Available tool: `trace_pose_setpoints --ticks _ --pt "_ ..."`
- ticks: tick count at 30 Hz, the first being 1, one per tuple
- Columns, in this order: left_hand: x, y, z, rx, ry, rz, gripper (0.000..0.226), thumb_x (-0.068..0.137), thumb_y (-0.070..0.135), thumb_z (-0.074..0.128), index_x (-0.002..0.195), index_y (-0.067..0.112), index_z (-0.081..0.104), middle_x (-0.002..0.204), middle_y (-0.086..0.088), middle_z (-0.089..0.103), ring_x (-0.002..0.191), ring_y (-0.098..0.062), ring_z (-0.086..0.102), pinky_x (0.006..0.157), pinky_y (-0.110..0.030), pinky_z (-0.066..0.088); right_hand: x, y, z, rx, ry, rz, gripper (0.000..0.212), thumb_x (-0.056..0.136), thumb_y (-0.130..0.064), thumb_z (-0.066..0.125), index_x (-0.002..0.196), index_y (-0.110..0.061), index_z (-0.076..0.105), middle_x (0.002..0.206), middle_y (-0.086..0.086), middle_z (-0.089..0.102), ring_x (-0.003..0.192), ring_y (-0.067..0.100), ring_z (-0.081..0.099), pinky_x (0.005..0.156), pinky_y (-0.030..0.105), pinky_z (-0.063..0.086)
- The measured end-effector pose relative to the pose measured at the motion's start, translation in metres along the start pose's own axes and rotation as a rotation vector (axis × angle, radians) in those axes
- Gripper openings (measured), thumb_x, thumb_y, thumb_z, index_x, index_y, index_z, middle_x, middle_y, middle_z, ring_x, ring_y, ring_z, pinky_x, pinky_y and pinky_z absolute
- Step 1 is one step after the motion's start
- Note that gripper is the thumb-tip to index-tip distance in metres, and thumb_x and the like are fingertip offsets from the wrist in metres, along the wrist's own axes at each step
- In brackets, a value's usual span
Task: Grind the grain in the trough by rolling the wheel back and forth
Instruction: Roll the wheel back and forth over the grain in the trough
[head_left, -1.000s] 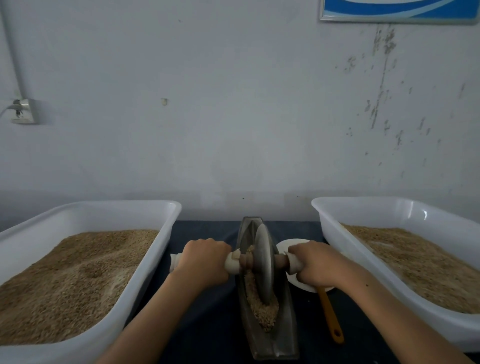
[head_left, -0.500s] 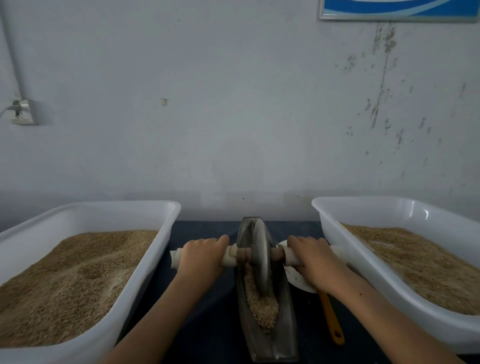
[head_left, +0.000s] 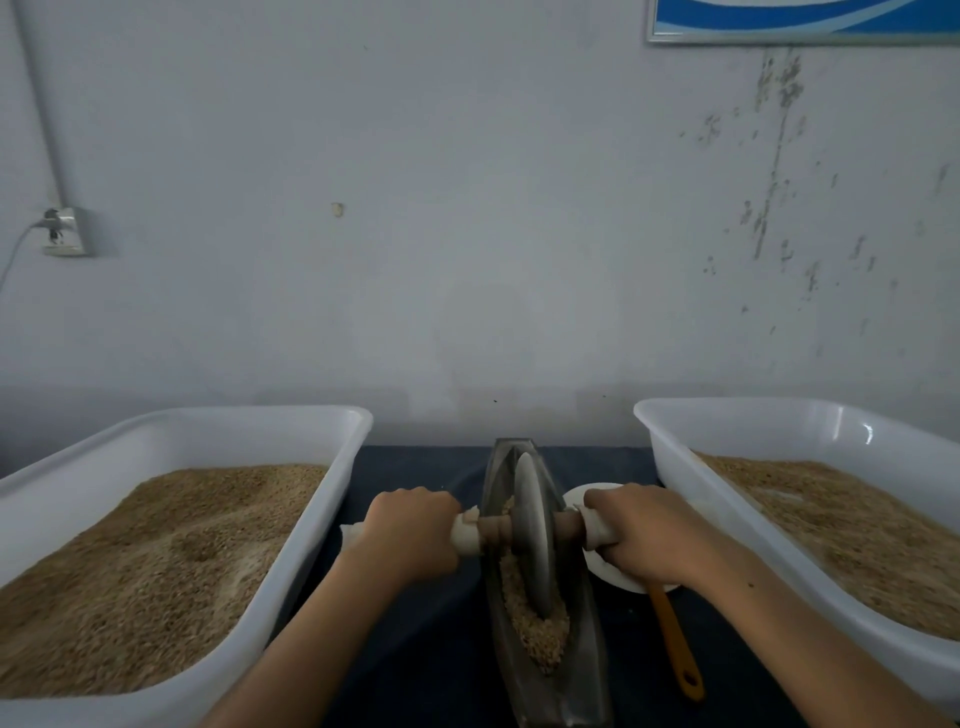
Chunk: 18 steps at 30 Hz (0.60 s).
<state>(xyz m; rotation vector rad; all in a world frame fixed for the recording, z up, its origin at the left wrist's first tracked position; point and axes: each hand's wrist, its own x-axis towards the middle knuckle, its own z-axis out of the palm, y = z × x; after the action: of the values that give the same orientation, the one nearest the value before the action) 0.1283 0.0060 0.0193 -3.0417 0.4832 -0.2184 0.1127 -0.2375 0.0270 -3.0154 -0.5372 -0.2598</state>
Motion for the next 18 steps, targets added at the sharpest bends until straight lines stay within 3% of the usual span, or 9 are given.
trace_pose_setpoints --ticks 5,8,12,18 --pt "0.002 0.007 0.007 0.048 0.217 -0.048 0.013 0.09 0.033 0.053 0.099 0.027 0.046 0.097 0.006 0.062 0.083 -0.013 0.056 0.07 -0.027 0.035 0.001 0.002 0.013 -0.044 0.15 -0.008 0.012 0.093 -0.029 0.054 0.1 -0.029 0.044 0.109 -0.008 0.059 0.099 0.013 0.054 0.078 0.027 0.032" --pt "0.0 0.007 0.009 0.023 0.255 -0.061 0.012 0.091 0.033 0.051 0.098 0.026 0.044 0.097 0.007 0.061 0.083 -0.012 0.057 0.07 -0.026 0.036 0.003 0.0 0.019 -0.093 0.208 -0.005 0.015 0.094 -0.03 0.053 0.106 -0.028 0.045 0.112 -0.01 0.056 0.103 0.015 0.051 0.083 0.029 0.033" --pt "-0.002 0.003 0.007 -0.019 0.15 -0.073 0.012 0.088 0.033 0.054 0.098 0.027 0.053 0.097 0.006 0.063 0.086 -0.013 0.058 0.074 -0.027 0.043 0.003 -0.001 0.015 -0.103 0.215 -0.009 0.011 0.092 -0.03 0.053 0.101 -0.028 0.046 0.106 -0.01 0.059 0.098 0.014 0.053 0.084 0.03 0.035" --pt "-0.003 0.0 -0.005 -0.002 -0.095 -0.039 0.024 0.082 0.034 0.064 0.103 0.023 0.06 0.099 0.003 0.065 0.09 -0.015 0.061 0.082 -0.03 0.048 0.001 -0.006 -0.001 -0.084 0.024 0.057 0.013 0.086 -0.019 0.056 0.097 -0.025 0.054 0.099 -0.003 0.062 0.086 0.014 0.054 0.074 0.026 0.036"
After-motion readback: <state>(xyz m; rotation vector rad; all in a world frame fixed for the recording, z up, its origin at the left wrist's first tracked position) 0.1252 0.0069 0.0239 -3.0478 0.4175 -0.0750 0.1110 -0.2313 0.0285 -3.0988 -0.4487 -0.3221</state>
